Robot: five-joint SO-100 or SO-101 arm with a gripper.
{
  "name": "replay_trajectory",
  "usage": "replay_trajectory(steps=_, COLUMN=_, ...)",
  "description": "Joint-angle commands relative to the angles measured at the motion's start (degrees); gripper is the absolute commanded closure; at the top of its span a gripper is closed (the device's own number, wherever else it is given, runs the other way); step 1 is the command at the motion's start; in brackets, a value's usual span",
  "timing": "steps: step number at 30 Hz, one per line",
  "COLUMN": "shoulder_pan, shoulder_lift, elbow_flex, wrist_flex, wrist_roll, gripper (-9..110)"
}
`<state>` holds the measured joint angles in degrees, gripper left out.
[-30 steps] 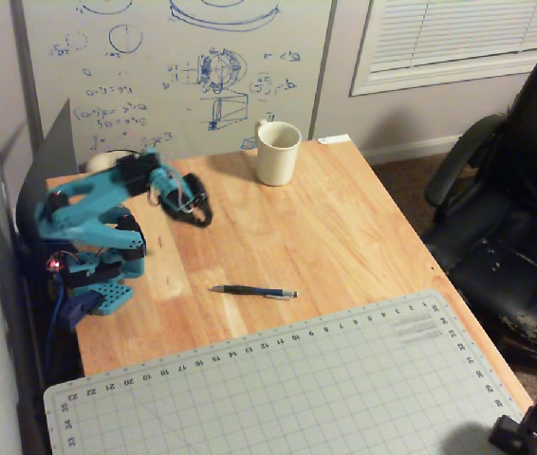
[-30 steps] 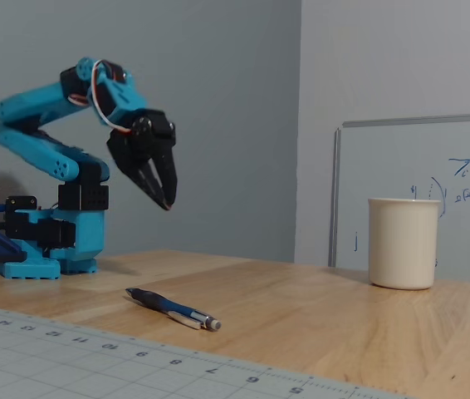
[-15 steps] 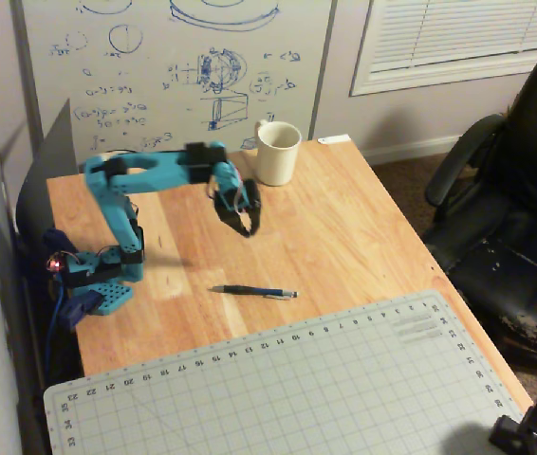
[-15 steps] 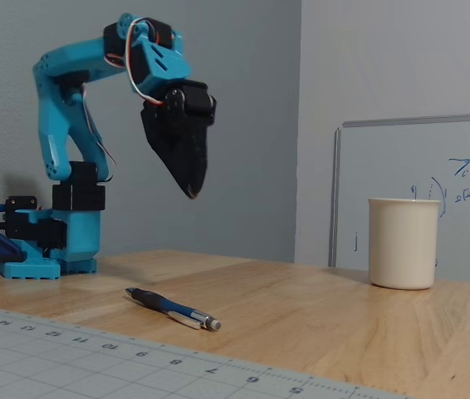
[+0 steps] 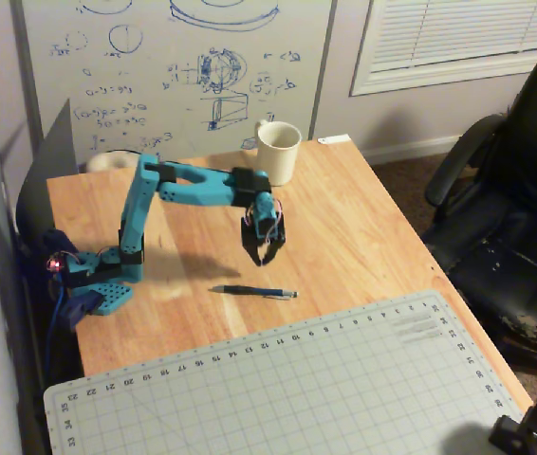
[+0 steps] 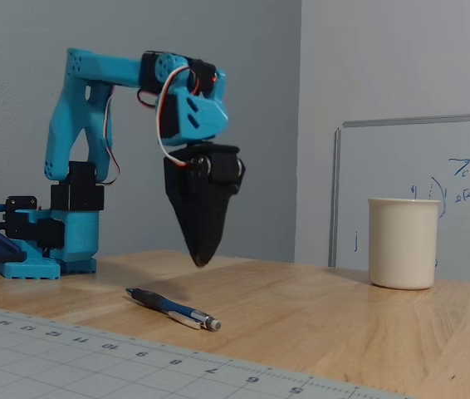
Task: Touch the pen.
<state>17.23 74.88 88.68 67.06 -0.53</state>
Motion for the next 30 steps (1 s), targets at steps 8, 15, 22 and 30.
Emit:
replay_trajectory(steps=8, shoulder_pan=5.62, shoulder_lift=-3.87, elbow_flex=-10.20, wrist_flex=-0.53, wrist_roll=-0.18, gripper=101)
replay_trajectory(steps=15, shoulder_pan=7.82, shoulder_lift=-6.15, elbow_flex=-10.46, wrist_flex=-0.53, wrist_roll=-0.18, gripper=101)
replay_trajectory(steps=22, shoulder_pan=7.91, shoulder_lift=-6.33, elbow_flex=-10.20, wrist_flex=-0.53, wrist_roll=-0.09, gripper=101)
replay_trajectory(steps=30, shoulder_pan=7.38, shoulder_lift=-9.67, elbow_flex=-10.28, wrist_flex=-0.53, wrist_roll=-0.09, gripper=101)
